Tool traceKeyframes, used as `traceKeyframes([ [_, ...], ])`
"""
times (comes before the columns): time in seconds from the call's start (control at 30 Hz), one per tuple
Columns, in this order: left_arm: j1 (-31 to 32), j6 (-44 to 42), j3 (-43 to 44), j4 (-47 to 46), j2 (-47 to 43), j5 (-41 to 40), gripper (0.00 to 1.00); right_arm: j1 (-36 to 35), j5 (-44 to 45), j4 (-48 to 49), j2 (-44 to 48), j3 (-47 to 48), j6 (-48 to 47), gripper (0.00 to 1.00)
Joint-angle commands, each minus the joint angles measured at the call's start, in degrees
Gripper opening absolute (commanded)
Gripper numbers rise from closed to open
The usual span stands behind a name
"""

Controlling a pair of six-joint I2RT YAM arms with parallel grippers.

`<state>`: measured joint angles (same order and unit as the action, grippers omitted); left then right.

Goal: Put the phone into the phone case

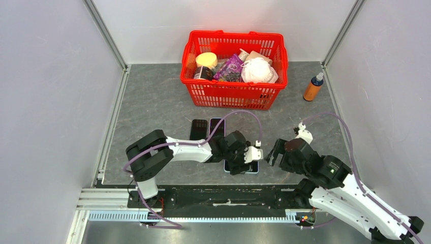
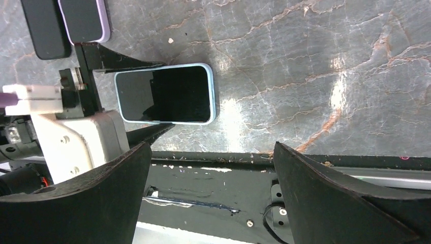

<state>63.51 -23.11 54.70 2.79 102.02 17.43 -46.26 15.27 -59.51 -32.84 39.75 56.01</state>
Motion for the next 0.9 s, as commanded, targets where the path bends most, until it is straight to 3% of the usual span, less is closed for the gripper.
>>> traceKeyframes([
  [0.0, 0.16, 7.65, -1.70, -7.88, 0.33, -5.44, 0.71, 0.13, 4.31, -1.42, 3.79, 2.00, 1.60, 0.97],
  [0.17, 0.18, 16.01, -1.44, -10.22, 0.15, -9.45, 0.46, 0.12, 6.52, -2.22, 5.28, 3.40, 2.04, 0.96],
  [0.3, 0.14, 23.42, -0.18, -10.60, 0.82, -15.13, 0.34, 0.12, 7.47, -2.80, 4.32, 4.85, 1.92, 0.96],
  [0.57, 0.24, 40.82, 4.03, -8.68, 1.03, -35.10, 0.26, 0.12, 7.58, -1.22, 3.49, 3.73, 3.13, 0.96],
  [0.77, 0.12, 55.85, 11.18, 0.78, 3.10, -52.51, 0.25, 0.12, 6.56, -0.14, 1.36, 3.10, 3.66, 0.96],
  [0.87, -0.12, 60.61, 15.62, 5.00, 5.58, -56.72, 0.25, 0.12, 6.15, 0.57, 0.52, 2.72, 3.60, 0.96],
])
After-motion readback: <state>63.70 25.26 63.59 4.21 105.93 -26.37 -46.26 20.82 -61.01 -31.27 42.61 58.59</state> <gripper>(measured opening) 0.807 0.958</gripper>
